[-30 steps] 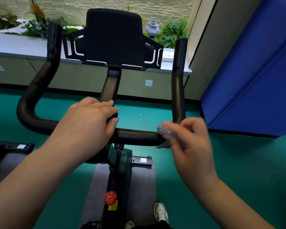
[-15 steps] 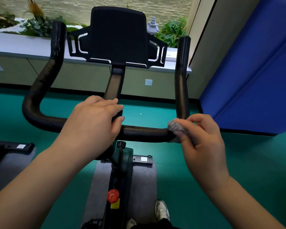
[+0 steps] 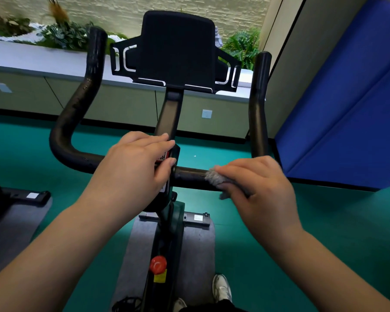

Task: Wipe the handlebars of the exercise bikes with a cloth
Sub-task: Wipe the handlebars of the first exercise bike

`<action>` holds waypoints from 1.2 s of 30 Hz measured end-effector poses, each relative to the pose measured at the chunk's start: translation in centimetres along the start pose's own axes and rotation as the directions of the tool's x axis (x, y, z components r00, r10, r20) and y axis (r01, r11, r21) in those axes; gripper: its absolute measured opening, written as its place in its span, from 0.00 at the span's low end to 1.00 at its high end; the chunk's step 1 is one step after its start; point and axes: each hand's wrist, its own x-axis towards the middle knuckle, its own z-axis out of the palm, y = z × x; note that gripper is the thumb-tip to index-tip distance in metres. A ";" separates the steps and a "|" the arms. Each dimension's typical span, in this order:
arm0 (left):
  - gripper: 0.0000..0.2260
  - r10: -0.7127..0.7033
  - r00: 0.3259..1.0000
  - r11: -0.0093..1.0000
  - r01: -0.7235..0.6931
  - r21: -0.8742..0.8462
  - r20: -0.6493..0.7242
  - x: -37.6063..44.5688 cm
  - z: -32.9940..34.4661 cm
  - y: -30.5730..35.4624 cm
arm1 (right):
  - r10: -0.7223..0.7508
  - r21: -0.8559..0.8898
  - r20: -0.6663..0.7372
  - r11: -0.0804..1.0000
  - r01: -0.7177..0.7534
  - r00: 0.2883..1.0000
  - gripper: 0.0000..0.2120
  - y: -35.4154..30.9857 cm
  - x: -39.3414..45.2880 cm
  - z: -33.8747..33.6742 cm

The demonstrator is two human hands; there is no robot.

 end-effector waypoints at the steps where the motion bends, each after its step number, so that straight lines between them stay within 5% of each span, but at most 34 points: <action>1: 0.19 -0.002 1.000 1.000 0.002 0.004 0.003 0.0 0.0 0.1 | -0.030 0.000 0.028 1.000 0.030 0.999 0.09 -0.6 0.3 0.5; 4: 0.20 -0.012 1.000 1.000 0.012 -0.009 0.002 0.0 -0.1 0.3 | -0.084 -0.027 0.090 0.996 0.086 0.992 0.10 -0.9 1.0 0.5; 11: 0.17 -0.019 1.000 0.999 0.019 -0.027 -0.001 -0.1 0.0 0.2 | 0.105 -0.125 0.102 0.988 -0.092 0.989 0.10 1.7 1.0 -2.5; 13: 0.19 -0.019 1.000 1.000 0.019 -0.023 -0.003 -0.2 0.0 0.2 | 0.138 -0.162 0.197 0.981 -0.106 0.971 0.08 0.7 2.0 -1.9; 19: 0.18 -0.026 1.000 0.999 0.026 -0.037 0.006 -0.1 0.0 0.6 | 0.316 -0.271 0.652 0.946 -0.177 0.690 0.10 1.1 7.7 -3.5; 26: 0.16 -0.035 0.999 0.999 0.035 -0.032 0.003 -0.3 -0.1 0.3 | 0.208 -0.208 0.706 0.975 -0.083 0.677 0.11 0.2 8.3 -0.6; 31: 0.20 -0.027 1.000 0.999 0.027 -0.041 0.010 -0.3 -0.2 0.5 | 0.262 -0.294 0.812 0.956 -0.021 0.521 0.12 1.3 9.6 -1.8; 36: 0.19 -0.024 0.999 0.999 0.023 -0.045 -0.035 -0.5 0.2 0.2 | 0.189 -0.140 0.763 0.982 -0.128 0.619 0.12 -0.3 9.5 0.5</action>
